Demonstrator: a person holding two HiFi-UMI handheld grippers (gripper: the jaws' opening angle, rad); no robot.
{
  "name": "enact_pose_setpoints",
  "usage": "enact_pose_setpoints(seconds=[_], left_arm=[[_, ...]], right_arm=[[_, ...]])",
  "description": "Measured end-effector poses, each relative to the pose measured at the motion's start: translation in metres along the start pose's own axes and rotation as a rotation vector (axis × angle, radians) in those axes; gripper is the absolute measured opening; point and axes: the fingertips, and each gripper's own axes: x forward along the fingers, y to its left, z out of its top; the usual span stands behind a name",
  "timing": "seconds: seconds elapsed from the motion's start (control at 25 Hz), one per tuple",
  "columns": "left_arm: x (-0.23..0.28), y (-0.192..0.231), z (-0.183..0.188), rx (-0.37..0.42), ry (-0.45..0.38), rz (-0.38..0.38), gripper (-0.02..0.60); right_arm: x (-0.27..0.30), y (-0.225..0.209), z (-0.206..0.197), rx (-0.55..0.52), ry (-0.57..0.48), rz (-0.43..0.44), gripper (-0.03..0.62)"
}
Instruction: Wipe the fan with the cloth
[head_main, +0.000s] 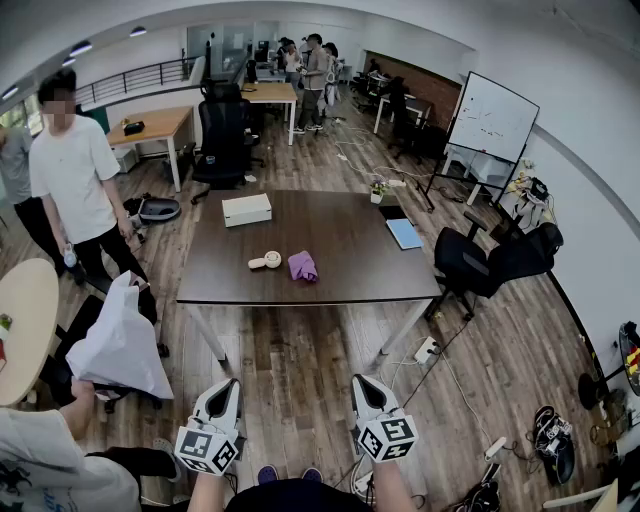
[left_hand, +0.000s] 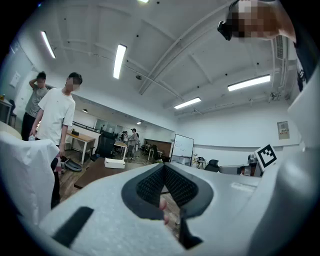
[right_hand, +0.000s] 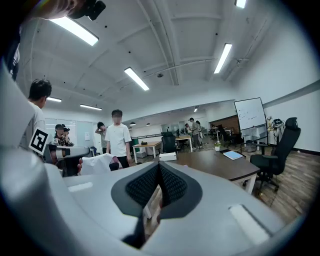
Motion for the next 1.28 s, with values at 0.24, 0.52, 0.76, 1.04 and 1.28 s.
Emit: enact_pose_setpoints(seconds=[0.24,0.52,0.76,1.04,1.28], left_arm=[[0.003,-0.003,-0.010,-0.005,0.019,0.010,-0.002],[0.011,-0.018,-0.016,0.009,0.027,0.007,-0.002],[0.020,-0.020,-0.016,0.034,0.009,0.048,-0.002],[0.035,-0.009,-0.022,0.027,0.014,0.093,-0.003],[0.061,0.012,-0.022,0.032,-0.022,0.096,-0.005]], right_arm=[[-0.004,-0.007,-0.003,-0.024,0.016,0.005,0.009],[-0.009,-0.022,0.002,-0.060,-0.001,-0.006,0.012],[-0.009,-0.034,-0.002,-0.073,0.011,0.010,0.011],[0.007,-0.044,-0.006,-0.091,0.019,0.016,0.011],[0.038,-0.053,-0.007,-0.096,0.017,0.023,0.011]])
